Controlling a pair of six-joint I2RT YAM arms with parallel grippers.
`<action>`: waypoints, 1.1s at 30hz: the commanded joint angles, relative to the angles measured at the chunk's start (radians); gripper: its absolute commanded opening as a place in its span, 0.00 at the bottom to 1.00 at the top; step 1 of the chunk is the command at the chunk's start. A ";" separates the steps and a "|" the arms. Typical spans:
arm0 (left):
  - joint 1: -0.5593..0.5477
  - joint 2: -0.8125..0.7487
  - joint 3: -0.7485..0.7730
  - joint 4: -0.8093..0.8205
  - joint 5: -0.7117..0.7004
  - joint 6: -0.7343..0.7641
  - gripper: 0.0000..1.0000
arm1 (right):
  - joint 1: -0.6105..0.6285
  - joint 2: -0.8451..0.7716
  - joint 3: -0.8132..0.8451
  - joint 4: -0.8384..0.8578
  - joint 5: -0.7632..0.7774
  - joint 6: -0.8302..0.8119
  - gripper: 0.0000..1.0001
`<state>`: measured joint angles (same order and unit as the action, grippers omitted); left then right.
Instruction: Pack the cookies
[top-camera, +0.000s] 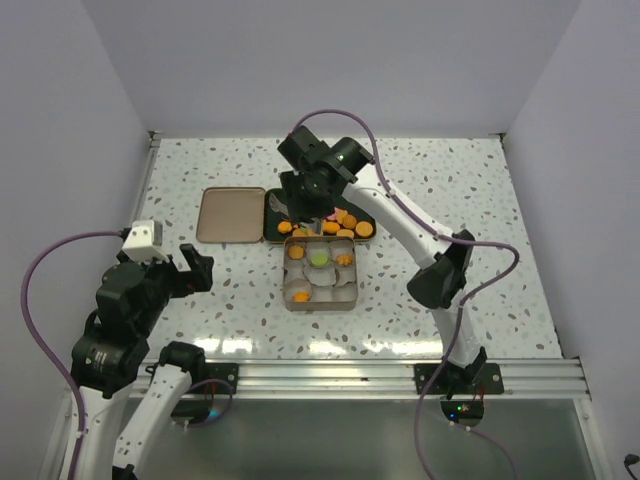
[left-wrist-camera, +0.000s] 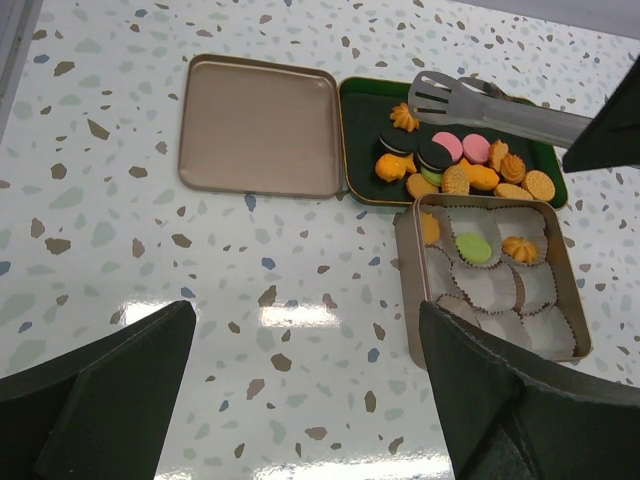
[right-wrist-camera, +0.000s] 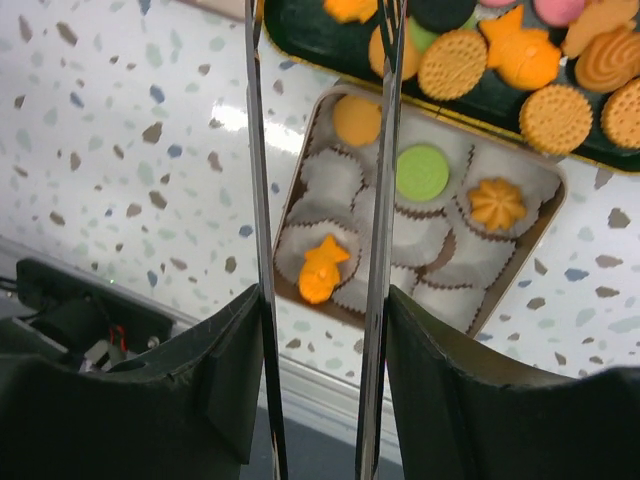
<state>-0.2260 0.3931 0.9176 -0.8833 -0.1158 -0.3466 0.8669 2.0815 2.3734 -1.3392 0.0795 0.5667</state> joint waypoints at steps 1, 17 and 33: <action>-0.007 0.015 -0.008 0.049 0.005 0.026 1.00 | -0.028 0.081 0.112 -0.089 -0.007 -0.054 0.51; -0.007 0.049 -0.011 0.053 0.018 0.031 1.00 | -0.057 0.285 0.164 -0.003 -0.034 -0.057 0.56; -0.007 0.044 -0.011 0.053 0.021 0.031 1.00 | -0.080 0.322 0.136 0.017 -0.027 -0.041 0.47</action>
<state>-0.2260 0.4347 0.9176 -0.8822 -0.1074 -0.3458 0.7914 2.3936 2.4855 -1.3304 0.0532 0.5232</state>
